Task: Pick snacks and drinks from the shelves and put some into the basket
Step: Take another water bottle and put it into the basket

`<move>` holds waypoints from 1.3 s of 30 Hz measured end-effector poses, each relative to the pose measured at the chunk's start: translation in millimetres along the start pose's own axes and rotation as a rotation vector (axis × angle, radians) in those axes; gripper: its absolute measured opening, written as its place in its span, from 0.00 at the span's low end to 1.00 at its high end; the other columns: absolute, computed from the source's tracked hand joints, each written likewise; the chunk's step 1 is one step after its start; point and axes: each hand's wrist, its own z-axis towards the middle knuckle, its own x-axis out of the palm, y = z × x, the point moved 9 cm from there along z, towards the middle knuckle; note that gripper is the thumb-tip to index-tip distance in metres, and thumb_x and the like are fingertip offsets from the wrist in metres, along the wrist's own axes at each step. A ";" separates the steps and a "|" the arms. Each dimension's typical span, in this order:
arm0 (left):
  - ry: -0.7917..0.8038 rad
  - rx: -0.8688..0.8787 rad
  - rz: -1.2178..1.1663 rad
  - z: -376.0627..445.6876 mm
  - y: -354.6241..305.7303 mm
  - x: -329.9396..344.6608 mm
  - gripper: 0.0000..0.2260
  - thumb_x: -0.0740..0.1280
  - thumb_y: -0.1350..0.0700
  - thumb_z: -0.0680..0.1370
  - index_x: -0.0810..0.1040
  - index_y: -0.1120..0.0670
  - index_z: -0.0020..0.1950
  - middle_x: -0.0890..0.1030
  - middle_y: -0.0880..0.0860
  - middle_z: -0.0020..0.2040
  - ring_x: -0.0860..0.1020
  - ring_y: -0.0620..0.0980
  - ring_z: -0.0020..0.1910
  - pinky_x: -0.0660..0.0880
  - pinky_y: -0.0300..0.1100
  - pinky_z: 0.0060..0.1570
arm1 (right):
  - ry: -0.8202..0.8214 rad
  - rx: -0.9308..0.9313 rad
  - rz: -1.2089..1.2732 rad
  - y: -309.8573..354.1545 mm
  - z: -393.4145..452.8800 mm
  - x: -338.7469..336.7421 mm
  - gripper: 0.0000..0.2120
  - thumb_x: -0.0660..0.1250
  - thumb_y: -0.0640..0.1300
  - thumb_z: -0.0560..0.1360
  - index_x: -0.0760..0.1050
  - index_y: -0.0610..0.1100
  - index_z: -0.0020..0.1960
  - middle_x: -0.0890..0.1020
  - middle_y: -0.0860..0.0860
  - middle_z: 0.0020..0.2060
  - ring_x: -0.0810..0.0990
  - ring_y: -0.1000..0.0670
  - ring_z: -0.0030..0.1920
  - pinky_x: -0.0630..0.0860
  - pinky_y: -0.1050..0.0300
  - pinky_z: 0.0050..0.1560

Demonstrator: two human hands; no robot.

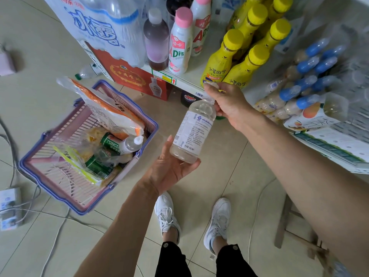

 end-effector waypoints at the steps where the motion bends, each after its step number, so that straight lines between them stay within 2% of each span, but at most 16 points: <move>1: 0.002 -0.009 0.005 0.0 0.9 -0.2 0.25 0.58 0.40 0.79 0.72 0.56 0.67 0.79 0.57 0.55 0.81 0.53 0.47 0.83 0.48 0.48 | 0.001 -0.001 -0.006 0.1 -0.4 0.4 0.11 0.69 0.50 0.77 0.75 0.42 0.50 0.71 0.52 0.29 0.66 0.55 0.23 0.63 0.59 0.30; 5: -0.019 -0.038 0.016 -1.2 3.6 -2.4 0.24 0.59 0.41 0.78 0.74 0.57 0.64 0.82 0.59 0.51 0.83 0.58 0.46 0.79 0.52 0.55 | -0.001 0.011 -0.032 -1.4 -2.1 1.6 0.16 0.69 0.51 0.77 0.76 0.38 0.55 0.76 0.58 0.24 0.68 0.58 0.21 0.67 0.56 0.34; 8: -0.027 -0.068 0.030 -2.6 7.5 -5.9 0.23 0.55 0.41 0.81 0.74 0.58 0.63 0.83 0.61 0.47 0.83 0.63 0.48 0.80 0.50 0.50 | -0.006 0.021 -0.069 -2.9 -5.1 3.2 0.21 0.69 0.53 0.77 0.75 0.36 0.57 0.77 0.59 0.25 0.68 0.56 0.23 0.68 0.53 0.38; 12: -0.060 -0.096 0.009 -4.0 12.6 -15.0 0.23 0.58 0.41 0.79 0.74 0.59 0.62 0.82 0.62 0.47 0.83 0.64 0.49 0.82 0.49 0.46 | 0.033 0.036 -0.066 -2.4 -8.3 9.8 0.20 0.68 0.54 0.77 0.75 0.36 0.56 0.74 0.55 0.26 0.67 0.54 0.25 0.65 0.58 0.31; 14: -0.065 -0.081 0.012 -4.5 11.2 -20.8 0.24 0.60 0.41 0.76 0.75 0.58 0.62 0.82 0.62 0.48 0.84 0.63 0.48 0.83 0.47 0.43 | 0.084 0.037 -0.065 -0.9 -9.8 17.4 0.16 0.67 0.55 0.77 0.75 0.41 0.49 0.74 0.51 0.29 0.68 0.53 0.26 0.66 0.58 0.31; 16: -0.081 -0.067 0.001 -5.7 9.3 -28.8 0.21 0.58 0.43 0.80 0.76 0.58 0.61 0.82 0.62 0.46 0.84 0.62 0.46 0.84 0.45 0.40 | 0.131 0.036 -0.076 0.2 -11.9 26.3 0.12 0.66 0.54 0.78 0.73 0.45 0.45 0.73 0.48 0.31 0.69 0.52 0.27 0.67 0.57 0.32; 20: -0.144 -0.005 -0.165 -11.7 4.3 -59.9 0.25 0.54 0.38 0.81 0.76 0.56 0.64 0.83 0.57 0.50 0.83 0.55 0.46 0.83 0.41 0.40 | 0.278 -0.002 -0.138 4.0 -19.4 57.2 0.05 0.69 0.43 0.76 0.73 0.46 0.44 0.78 0.51 0.31 0.74 0.52 0.30 0.71 0.58 0.33; 22: -0.216 0.054 -0.211 -16.4 -2.0 -84.1 0.25 0.56 0.39 0.81 0.74 0.56 0.66 0.82 0.56 0.53 0.82 0.52 0.47 0.82 0.39 0.41 | 0.368 -0.036 -0.206 3.9 -24.1 77.2 0.06 0.70 0.40 0.74 0.74 0.44 0.46 0.80 0.45 0.37 0.77 0.50 0.32 0.75 0.56 0.35; 24: -0.289 0.122 -0.205 -23.1 -13.2 -109.3 0.21 0.60 0.42 0.80 0.75 0.55 0.65 0.81 0.55 0.52 0.80 0.52 0.47 0.82 0.40 0.40 | 0.422 -0.071 -0.292 6.3 -30.2 98.6 0.08 0.71 0.40 0.72 0.75 0.42 0.49 0.81 0.43 0.38 0.78 0.51 0.32 0.78 0.54 0.35; 27: -0.335 0.144 -0.213 -30.9 -28.8 -139.1 0.14 0.59 0.47 0.82 0.81 0.54 0.54 0.82 0.54 0.43 0.80 0.50 0.38 0.80 0.38 0.33 | 0.511 -0.100 -0.426 4.5 -43.7 137.6 0.12 0.71 0.37 0.74 0.73 0.37 0.55 0.77 0.46 0.37 0.75 0.58 0.26 0.76 0.63 0.29; 29: -0.424 0.160 -0.204 -36.5 -38.2 -167.3 0.16 0.59 0.45 0.83 0.81 0.54 0.52 0.82 0.53 0.40 0.80 0.48 0.36 0.79 0.37 0.32 | 0.554 -0.134 -0.503 -0.8 -50.4 166.2 0.13 0.73 0.41 0.73 0.74 0.39 0.53 0.77 0.47 0.37 0.76 0.55 0.28 0.77 0.62 0.28; 31: -0.518 0.168 -0.202 -42.0 -48.8 -192.9 0.19 0.59 0.42 0.81 0.77 0.54 0.60 0.82 0.53 0.47 0.80 0.48 0.41 0.81 0.37 0.34 | 0.558 -0.218 -0.597 -2.4 -52.4 195.0 0.14 0.75 0.50 0.70 0.74 0.45 0.48 0.78 0.50 0.39 0.79 0.51 0.34 0.79 0.55 0.32; 34: -0.565 0.247 -0.258 -44.3 -69.9 -213.8 0.21 0.59 0.47 0.84 0.71 0.58 0.72 0.77 0.58 0.66 0.82 0.51 0.49 0.83 0.41 0.46 | 0.518 -0.385 -0.814 3.1 -50.9 239.3 0.15 0.71 0.55 0.72 0.73 0.45 0.49 0.77 0.52 0.42 0.76 0.52 0.40 0.69 0.60 0.34; 35: -0.595 0.261 -0.265 -43.6 -78.0 -221.8 0.20 0.59 0.50 0.84 0.69 0.59 0.73 0.76 0.59 0.67 0.83 0.51 0.49 0.82 0.44 0.48 | 0.496 -0.428 -0.835 7.1 -50.0 253.9 0.15 0.70 0.54 0.73 0.73 0.44 0.50 0.78 0.51 0.42 0.76 0.51 0.41 0.67 0.59 0.34; 37: -0.619 0.256 -0.339 -43.0 -90.3 -229.0 0.18 0.63 0.52 0.83 0.69 0.57 0.71 0.78 0.58 0.59 0.84 0.48 0.47 0.82 0.43 0.48 | 0.473 -0.465 -0.842 12.0 -44.3 281.0 0.14 0.69 0.52 0.75 0.73 0.42 0.51 0.78 0.50 0.42 0.77 0.49 0.43 0.67 0.56 0.37; 39: -0.675 0.270 -0.329 -42.9 -109.2 -241.6 0.24 0.70 0.51 0.78 0.69 0.58 0.71 0.77 0.60 0.62 0.82 0.51 0.58 0.80 0.42 0.54 | 0.477 -0.467 -0.875 11.5 -34.4 304.4 0.14 0.68 0.50 0.76 0.73 0.40 0.54 0.78 0.48 0.46 0.78 0.48 0.47 0.68 0.57 0.41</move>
